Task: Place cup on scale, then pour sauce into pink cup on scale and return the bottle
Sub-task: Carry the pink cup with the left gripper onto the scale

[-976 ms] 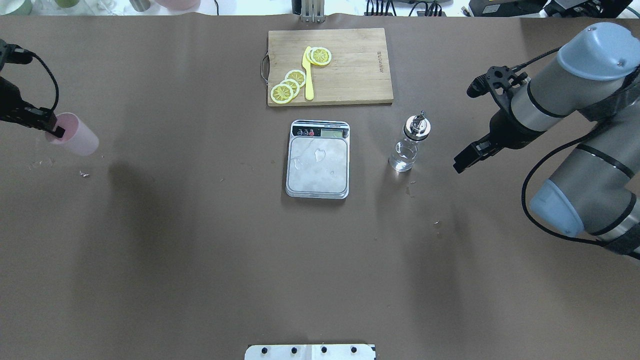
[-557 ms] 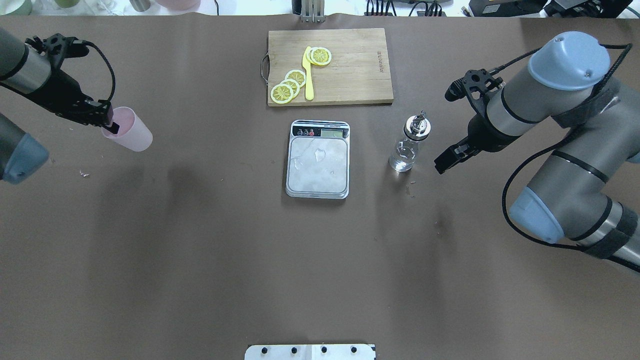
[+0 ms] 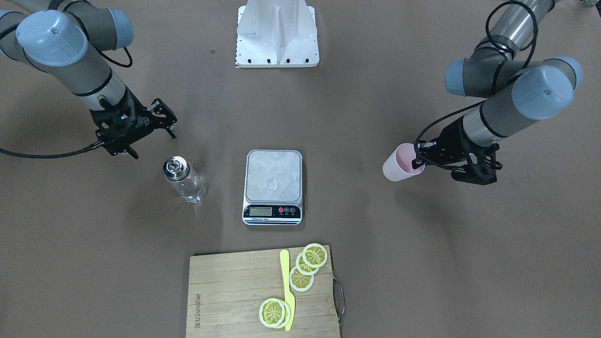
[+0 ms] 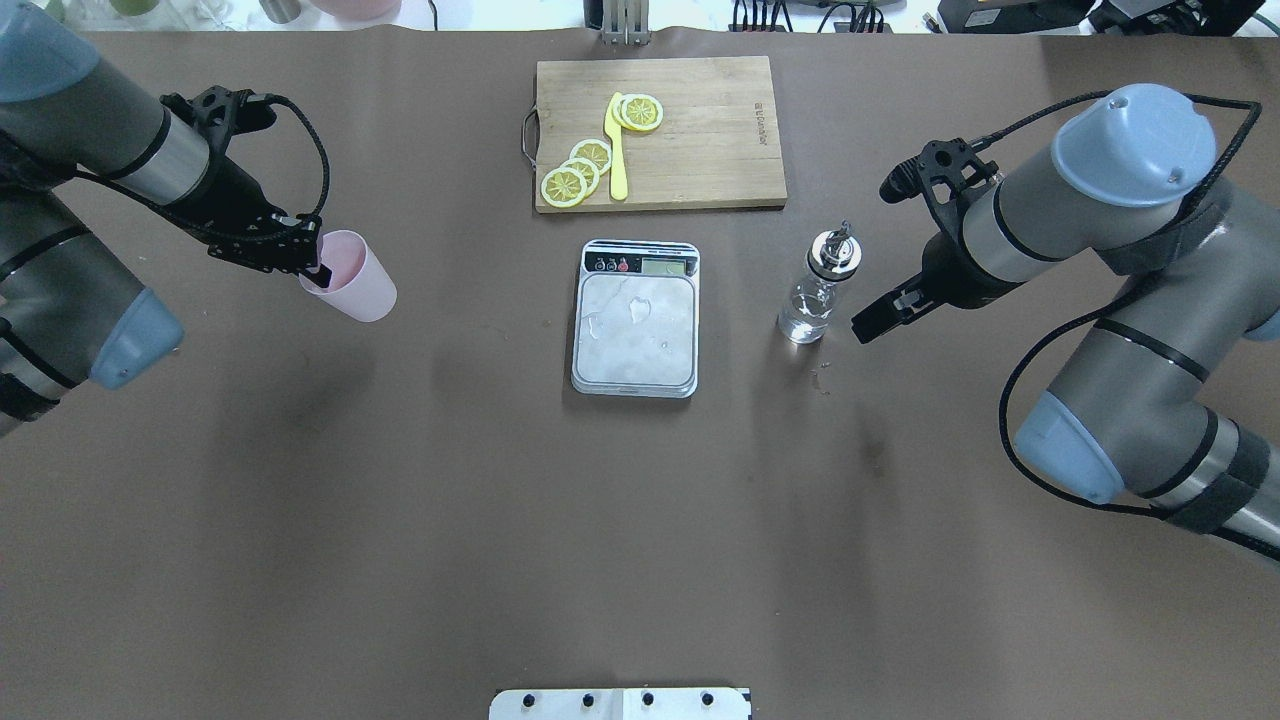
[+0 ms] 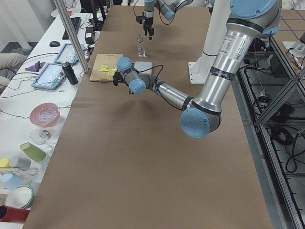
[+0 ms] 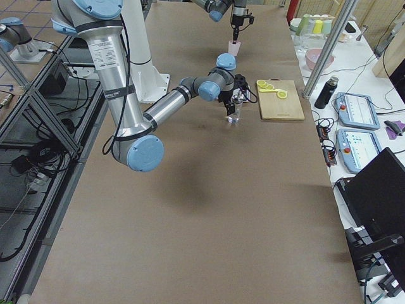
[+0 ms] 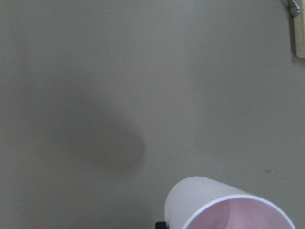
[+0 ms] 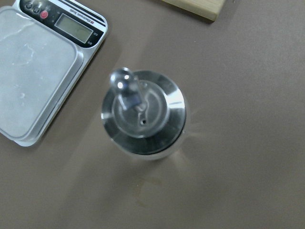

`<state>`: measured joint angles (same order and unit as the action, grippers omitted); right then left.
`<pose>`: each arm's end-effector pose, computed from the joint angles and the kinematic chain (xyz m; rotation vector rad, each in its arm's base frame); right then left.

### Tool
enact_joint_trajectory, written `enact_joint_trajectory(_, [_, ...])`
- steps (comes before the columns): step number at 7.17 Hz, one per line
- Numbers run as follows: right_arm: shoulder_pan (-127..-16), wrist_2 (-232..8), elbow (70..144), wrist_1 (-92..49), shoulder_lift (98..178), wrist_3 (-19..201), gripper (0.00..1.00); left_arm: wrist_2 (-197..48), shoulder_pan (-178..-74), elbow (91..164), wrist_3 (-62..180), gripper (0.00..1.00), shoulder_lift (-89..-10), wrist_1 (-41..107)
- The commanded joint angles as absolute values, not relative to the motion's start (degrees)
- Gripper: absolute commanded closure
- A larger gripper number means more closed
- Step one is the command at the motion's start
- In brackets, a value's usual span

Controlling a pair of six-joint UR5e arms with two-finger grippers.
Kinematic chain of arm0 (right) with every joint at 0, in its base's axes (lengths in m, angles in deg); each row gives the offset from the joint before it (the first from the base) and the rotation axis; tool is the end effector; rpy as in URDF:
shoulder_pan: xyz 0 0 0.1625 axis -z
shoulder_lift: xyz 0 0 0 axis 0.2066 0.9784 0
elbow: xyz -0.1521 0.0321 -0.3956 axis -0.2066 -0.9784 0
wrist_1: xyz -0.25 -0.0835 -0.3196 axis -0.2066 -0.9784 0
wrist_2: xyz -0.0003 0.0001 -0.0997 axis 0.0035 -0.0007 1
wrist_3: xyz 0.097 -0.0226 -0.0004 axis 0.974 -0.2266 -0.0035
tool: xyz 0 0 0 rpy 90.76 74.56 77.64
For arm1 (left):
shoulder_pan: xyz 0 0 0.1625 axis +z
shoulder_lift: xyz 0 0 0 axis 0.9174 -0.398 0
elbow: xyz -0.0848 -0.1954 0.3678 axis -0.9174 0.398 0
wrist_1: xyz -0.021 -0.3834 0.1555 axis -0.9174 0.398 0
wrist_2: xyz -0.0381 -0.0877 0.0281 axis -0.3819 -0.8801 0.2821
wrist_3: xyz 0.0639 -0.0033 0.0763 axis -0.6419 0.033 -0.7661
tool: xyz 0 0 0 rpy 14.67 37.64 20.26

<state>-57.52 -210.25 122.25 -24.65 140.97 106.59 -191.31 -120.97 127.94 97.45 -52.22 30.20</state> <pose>-0.3453 -0.4688 0.3243 0.3015 -0.9004 -0.4215 0.3224 -0.5519 0.3725 -0.0091 1.0979 0.0671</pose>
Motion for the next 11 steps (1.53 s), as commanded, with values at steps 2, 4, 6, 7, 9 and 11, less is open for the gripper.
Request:
enact_joint_trajectory(2, [-56.39,-209.94,122.43,-20.83,141.06,112.44,0.0,-190.46,-119.2,128.07,100.26,1.0,-54.67,29.04])
enact_joint_trajectory(4, [-56.13,-207.93,122.08,-17.82,141.41,112.7,0.0,-187.83,-116.75,128.59,105.09,1.0,-58.36,26.84])
enact_joint_trajectory(6, [-53.94,-202.49,120.86,-13.97,142.47,112.62,0.0,-185.89,-113.93,129.55,109.84,1.0,-62.92,22.64])
enact_joint_trajectory(7, [-53.67,-201.08,120.33,-12.47,142.64,112.62,0.0,-184.66,-112.7,130.52,110.12,1.0,-64.25,19.83])
enact_joint_trajectory(9, [-53.41,-198.0,120.06,-12.19,142.56,112.62,0.0,-183.68,-111.12,131.23,111.96,1.0,-65.93,18.04])
enact_joint_trajectory(11, [-52.88,-195.36,118.75,-6.08,142.47,112.62,0.0,-180.88,-108.83,131.32,114.42,1.0,-67.68,17.95])
